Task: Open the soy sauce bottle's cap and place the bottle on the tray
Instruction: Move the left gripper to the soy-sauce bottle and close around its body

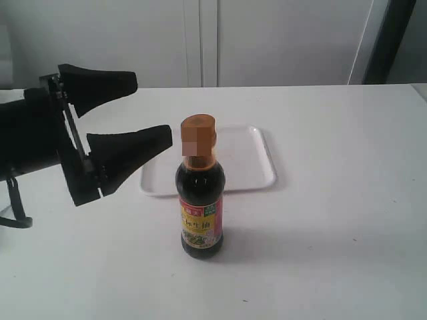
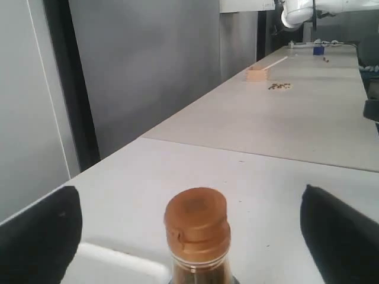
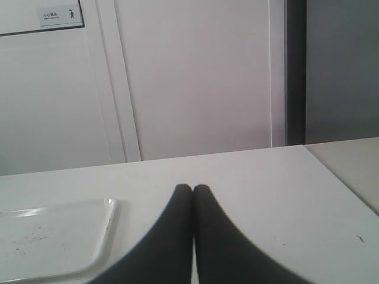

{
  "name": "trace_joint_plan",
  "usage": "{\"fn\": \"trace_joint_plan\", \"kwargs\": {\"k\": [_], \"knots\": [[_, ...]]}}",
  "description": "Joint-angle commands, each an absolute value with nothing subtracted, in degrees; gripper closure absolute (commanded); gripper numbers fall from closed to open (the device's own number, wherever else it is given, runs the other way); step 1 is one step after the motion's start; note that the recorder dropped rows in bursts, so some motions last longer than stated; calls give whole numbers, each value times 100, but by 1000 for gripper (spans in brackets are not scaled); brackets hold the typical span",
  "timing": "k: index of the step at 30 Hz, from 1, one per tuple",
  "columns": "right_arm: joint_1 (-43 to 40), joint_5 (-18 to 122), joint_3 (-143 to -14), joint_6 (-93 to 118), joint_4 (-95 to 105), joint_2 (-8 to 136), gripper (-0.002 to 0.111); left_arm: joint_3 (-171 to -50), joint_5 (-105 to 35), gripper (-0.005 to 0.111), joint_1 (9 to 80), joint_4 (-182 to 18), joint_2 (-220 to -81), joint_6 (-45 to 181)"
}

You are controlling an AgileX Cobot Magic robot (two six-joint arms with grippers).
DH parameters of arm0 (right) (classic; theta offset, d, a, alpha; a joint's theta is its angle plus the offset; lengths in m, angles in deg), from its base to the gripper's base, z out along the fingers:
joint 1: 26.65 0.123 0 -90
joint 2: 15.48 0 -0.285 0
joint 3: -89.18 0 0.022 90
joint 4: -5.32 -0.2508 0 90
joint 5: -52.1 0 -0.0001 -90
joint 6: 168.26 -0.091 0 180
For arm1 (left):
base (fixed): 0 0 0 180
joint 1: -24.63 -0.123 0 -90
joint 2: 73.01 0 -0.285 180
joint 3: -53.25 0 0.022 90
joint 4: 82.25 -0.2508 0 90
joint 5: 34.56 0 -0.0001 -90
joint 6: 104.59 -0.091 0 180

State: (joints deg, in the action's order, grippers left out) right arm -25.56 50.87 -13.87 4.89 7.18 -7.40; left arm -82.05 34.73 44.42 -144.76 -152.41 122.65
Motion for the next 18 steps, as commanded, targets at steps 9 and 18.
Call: {"fn": "trace_joint_plan", "kwargs": {"k": [9,18], "knots": [[-2551,5171,-1360,550,727,-770,108,-8234,3541,6,5512,-13470,-15585,11393],[-2551,5171,-1360,550,727,-770,108,-8234,3541,6,5615,-13022,-16273,11002]]}}
